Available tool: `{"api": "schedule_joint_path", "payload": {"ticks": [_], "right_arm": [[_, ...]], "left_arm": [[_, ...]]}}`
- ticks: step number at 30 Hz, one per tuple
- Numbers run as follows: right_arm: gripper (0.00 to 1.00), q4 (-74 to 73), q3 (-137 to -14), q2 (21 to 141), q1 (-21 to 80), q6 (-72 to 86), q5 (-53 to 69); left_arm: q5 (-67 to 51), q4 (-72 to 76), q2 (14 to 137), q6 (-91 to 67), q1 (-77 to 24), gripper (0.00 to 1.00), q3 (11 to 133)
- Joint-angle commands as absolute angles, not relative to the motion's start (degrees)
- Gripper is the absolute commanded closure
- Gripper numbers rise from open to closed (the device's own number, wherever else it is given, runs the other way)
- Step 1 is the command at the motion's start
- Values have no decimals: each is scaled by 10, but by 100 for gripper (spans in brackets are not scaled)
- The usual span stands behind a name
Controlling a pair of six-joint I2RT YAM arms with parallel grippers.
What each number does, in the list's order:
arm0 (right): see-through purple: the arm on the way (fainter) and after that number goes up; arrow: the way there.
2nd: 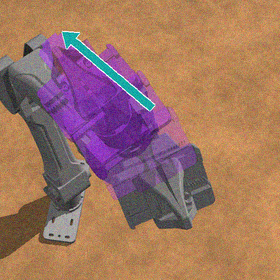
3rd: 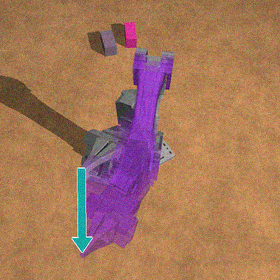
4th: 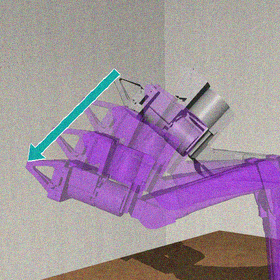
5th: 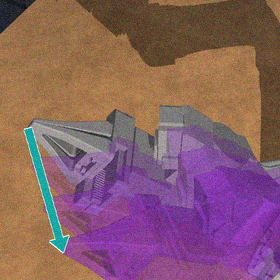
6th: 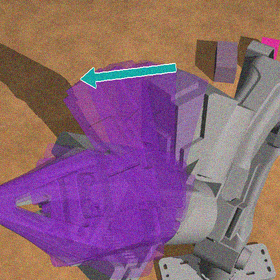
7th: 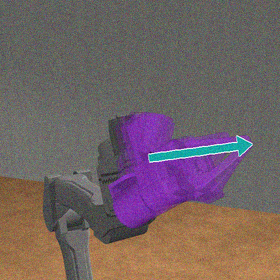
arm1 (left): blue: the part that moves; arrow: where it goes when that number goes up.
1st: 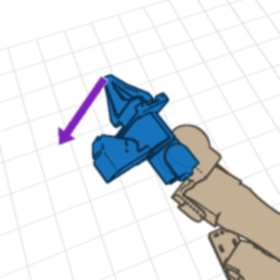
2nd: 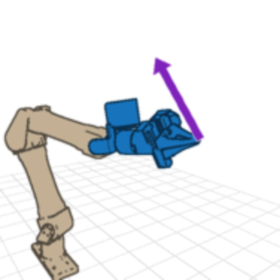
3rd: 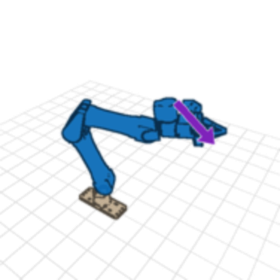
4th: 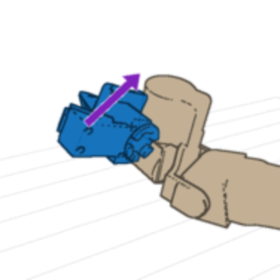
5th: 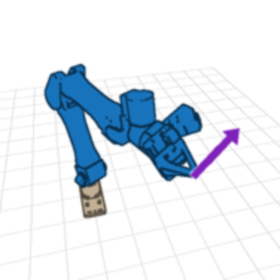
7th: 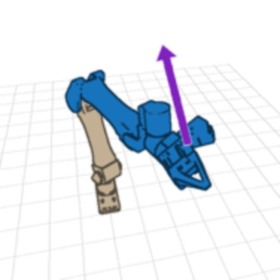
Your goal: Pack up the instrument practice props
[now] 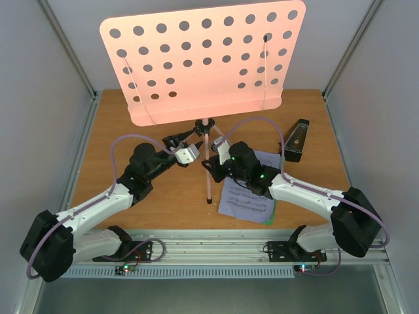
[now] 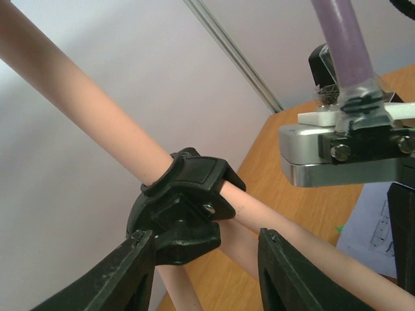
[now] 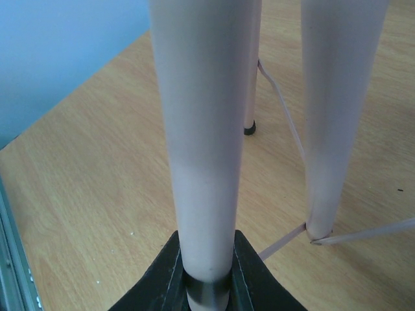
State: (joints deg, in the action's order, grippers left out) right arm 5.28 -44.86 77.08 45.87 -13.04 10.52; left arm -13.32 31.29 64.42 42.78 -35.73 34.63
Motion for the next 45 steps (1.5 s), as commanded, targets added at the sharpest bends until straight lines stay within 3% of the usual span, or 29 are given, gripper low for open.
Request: {"api": "schedule_joint_path", "payload": {"ticks": [1, 6, 16, 27, 43, 45], "right_arm": [[99, 47, -461, 782, 471, -121, 149], [99, 50, -461, 782, 471, -120, 150], [99, 54, -459, 783, 471, -118, 152], [99, 56, -456, 781, 471, -115, 152], [99, 62, -450, 776, 471, -113, 155], [99, 62, -448, 774, 471, -113, 156]], "left_arm": [[-123, 321, 666, 455, -371, 57, 371], [-95, 323, 681, 463, -372, 64, 378], [-72, 331, 693, 489, -373, 61, 376], [-80, 347, 685, 441, -373, 77, 376], [-88, 211, 634, 176, -367, 76, 432], [-84, 215, 627, 176, -367, 72, 428]]}}
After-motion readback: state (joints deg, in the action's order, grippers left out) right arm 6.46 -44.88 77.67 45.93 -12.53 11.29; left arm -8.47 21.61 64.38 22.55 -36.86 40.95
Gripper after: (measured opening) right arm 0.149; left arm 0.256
